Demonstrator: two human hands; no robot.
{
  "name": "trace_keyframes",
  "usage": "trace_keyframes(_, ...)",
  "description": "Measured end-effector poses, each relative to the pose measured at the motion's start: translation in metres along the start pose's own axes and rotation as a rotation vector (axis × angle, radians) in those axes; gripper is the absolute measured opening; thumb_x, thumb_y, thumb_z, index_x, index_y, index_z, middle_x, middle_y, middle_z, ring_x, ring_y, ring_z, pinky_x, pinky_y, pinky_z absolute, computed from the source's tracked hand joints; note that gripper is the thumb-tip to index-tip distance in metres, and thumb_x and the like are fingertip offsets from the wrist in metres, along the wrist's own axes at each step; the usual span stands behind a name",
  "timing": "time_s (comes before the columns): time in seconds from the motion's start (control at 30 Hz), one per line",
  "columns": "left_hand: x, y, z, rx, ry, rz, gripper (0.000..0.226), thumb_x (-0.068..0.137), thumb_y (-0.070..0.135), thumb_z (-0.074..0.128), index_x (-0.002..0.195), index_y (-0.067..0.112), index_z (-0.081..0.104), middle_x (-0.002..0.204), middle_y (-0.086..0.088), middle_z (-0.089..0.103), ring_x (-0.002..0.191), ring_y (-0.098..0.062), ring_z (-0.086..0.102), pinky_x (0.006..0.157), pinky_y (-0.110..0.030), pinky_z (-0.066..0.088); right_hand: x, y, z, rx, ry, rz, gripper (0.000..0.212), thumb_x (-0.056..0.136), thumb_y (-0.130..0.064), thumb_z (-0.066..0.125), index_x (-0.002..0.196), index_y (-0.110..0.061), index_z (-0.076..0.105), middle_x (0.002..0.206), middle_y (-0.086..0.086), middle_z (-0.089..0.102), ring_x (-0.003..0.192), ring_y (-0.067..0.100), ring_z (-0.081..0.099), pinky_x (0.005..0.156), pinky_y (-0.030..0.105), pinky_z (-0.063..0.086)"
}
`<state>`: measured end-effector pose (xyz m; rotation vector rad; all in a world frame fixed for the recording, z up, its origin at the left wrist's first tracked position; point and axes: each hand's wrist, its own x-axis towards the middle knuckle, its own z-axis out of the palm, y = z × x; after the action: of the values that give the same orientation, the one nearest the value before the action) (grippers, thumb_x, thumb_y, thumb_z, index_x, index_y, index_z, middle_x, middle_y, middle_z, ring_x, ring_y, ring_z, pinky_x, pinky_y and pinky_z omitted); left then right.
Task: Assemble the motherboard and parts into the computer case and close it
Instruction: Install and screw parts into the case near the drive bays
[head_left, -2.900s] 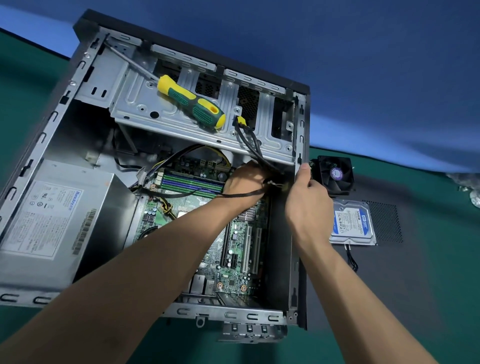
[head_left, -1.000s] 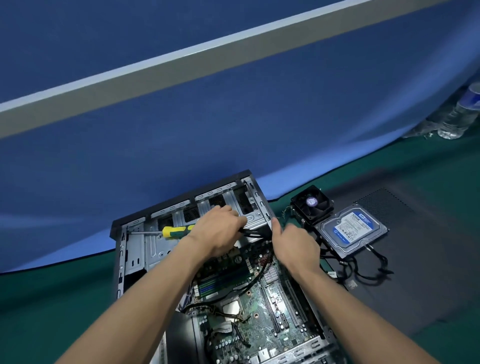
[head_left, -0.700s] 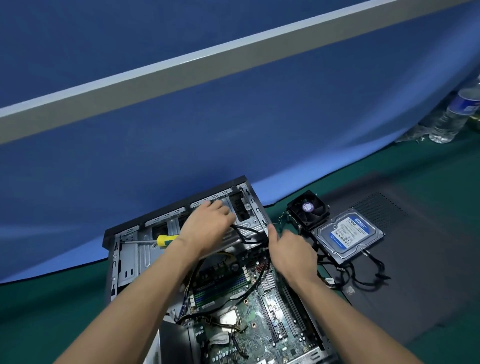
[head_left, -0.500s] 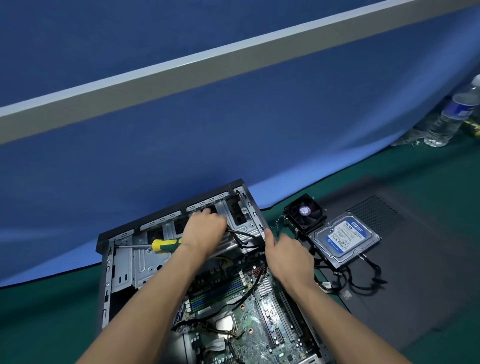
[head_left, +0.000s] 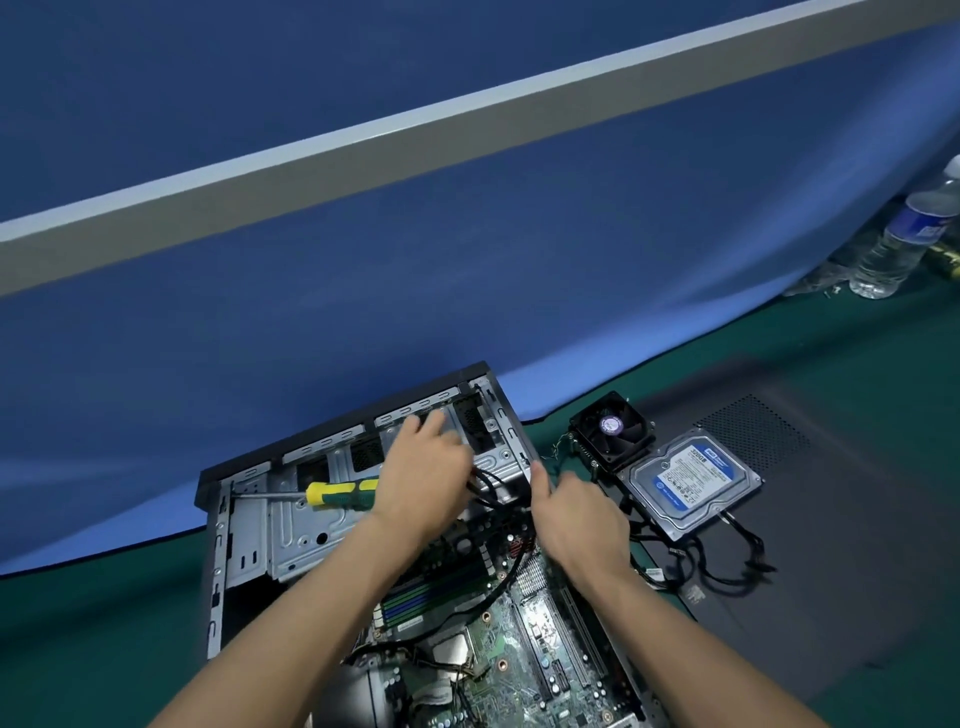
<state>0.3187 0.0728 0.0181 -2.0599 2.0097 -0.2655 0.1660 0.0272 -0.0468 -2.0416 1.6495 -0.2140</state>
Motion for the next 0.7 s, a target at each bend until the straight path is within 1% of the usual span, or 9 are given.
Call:
trace_keyframes(0.07, -0.009, 0.01, -0.006, 0.05, -0.078, 0.05, 0.015, 0.085, 0.026, 0.055, 0.085, 0.015, 0.065, 0.092, -0.002, 0.068, 0.101, -0.024, 0.043, 0.083, -0.037, 0.029, -0.001, -0.001, -0.001, 0.0, 0.002, 0.004, 0.057, 0.098, -0.056, 0.014, 0.086, -0.016, 0.053, 0.069, -0.003, 0.054, 0.064, 0.015, 0.053, 0.056, 0.029, 0.035)
trace_keyframes(0.13, -0.019, 0.019, -0.003, 0.002, -0.15, 0.086, 0.02, 0.089, 0.031, 0.055, 0.086, 0.013, 0.065, 0.091, -0.005, 0.069, 0.098, -0.024, 0.051, 0.085, -0.037, 0.034, -0.002, -0.001, -0.002, -0.004, 0.008, 0.003, 0.056, 0.098, -0.056, 0.014, 0.085, -0.017, 0.052, 0.067, -0.004, 0.05, 0.063, 0.016, 0.051, 0.056, 0.03, 0.033)
trace_keyframes(0.17, -0.024, 0.021, 0.0, -0.07, -0.186, 0.072, 0.024, 0.091, 0.035, 0.054, 0.088, 0.014, 0.064, 0.091, -0.006, 0.068, 0.095, -0.024, 0.056, 0.083, -0.036, 0.039, -0.002, -0.001, -0.002, -0.006, 0.009, -0.001, 0.056, 0.097, -0.056, 0.014, 0.085, -0.017, 0.052, 0.066, -0.004, 0.049, 0.063, 0.016, 0.05, 0.056, 0.03, 0.033)
trace_keyframes(0.23, -0.034, 0.023, 0.011, -0.234, -0.243, 0.021, 0.029, 0.095, 0.04, 0.049, 0.093, 0.015, 0.063, 0.092, -0.006, 0.068, 0.087, -0.026, 0.063, 0.075, -0.033, 0.046, -0.002, 0.0, -0.002, -0.011, 0.009, -0.009, 0.059, 0.097, -0.056, 0.014, 0.086, -0.016, 0.055, 0.069, -0.003, 0.053, 0.065, 0.017, 0.052, 0.056, 0.029, 0.033)
trace_keyframes(0.33, -0.048, 0.028, 0.029, -0.29, -0.278, 0.01, 0.03, 0.098, 0.038, 0.043, 0.096, 0.014, 0.061, 0.095, -0.007, 0.067, 0.087, -0.029, 0.063, 0.068, -0.034, 0.043, -0.001, 0.002, -0.001, -0.003, 0.006, -0.025, 0.062, 0.097, -0.056, 0.014, 0.09, -0.014, 0.058, 0.075, 0.0, 0.059, 0.068, 0.019, 0.055, 0.058, 0.03, 0.035)
trace_keyframes(0.43, -0.059, 0.035, 0.04, -0.276, -0.265, 0.025, 0.026, 0.1, 0.035, 0.04, 0.102, 0.015, 0.056, 0.1, -0.008, 0.067, 0.089, -0.03, 0.063, 0.066, -0.035, 0.041, -0.001, 0.002, -0.001, -0.002, 0.003, -0.023, 0.061, 0.098, -0.057, 0.015, 0.087, -0.014, 0.057, 0.069, -0.002, 0.055, 0.066, 0.018, 0.054, 0.057, 0.029, 0.034)
trace_keyframes(0.53, -0.063, 0.044, 0.039, -0.242, -0.254, 0.011, 0.02, 0.098, 0.026, 0.044, 0.112, 0.015, 0.053, 0.11, -0.008, 0.06, 0.088, -0.03, 0.064, 0.062, -0.035, 0.04, 0.0, 0.001, 0.001, -0.005, 0.019, -0.022, 0.057, 0.098, -0.055, 0.016, 0.084, -0.016, 0.055, 0.062, -0.006, 0.047, 0.058, 0.012, 0.046, 0.053, 0.028, 0.03)
trace_keyframes(0.63, -0.062, 0.058, 0.028, -0.35, -0.168, -0.059, 0.022, 0.096, 0.025, 0.048, 0.113, 0.011, 0.053, 0.114, -0.011, 0.054, 0.085, -0.033, 0.064, 0.06, -0.036, 0.039, 0.0, 0.002, 0.002, -0.011, 0.018, -0.03, 0.06, 0.098, -0.055, 0.016, 0.089, -0.014, 0.058, 0.068, -0.002, 0.05, 0.067, 0.019, 0.049, 0.061, 0.03, 0.033)
trace_keyframes(0.7, -0.059, 0.062, 0.022, -0.463, -0.111, -0.127, 0.03, 0.095, 0.028, 0.049, 0.118, 0.009, 0.047, 0.116, -0.012, 0.05, 0.084, -0.033, 0.062, 0.061, -0.037, 0.04, 0.001, 0.001, 0.002, -0.021, 0.015, -0.027, 0.062, 0.098, -0.055, 0.016, 0.093, -0.013, 0.061, 0.073, 0.001, 0.052, 0.071, 0.022, 0.05, 0.064, 0.032, 0.034)
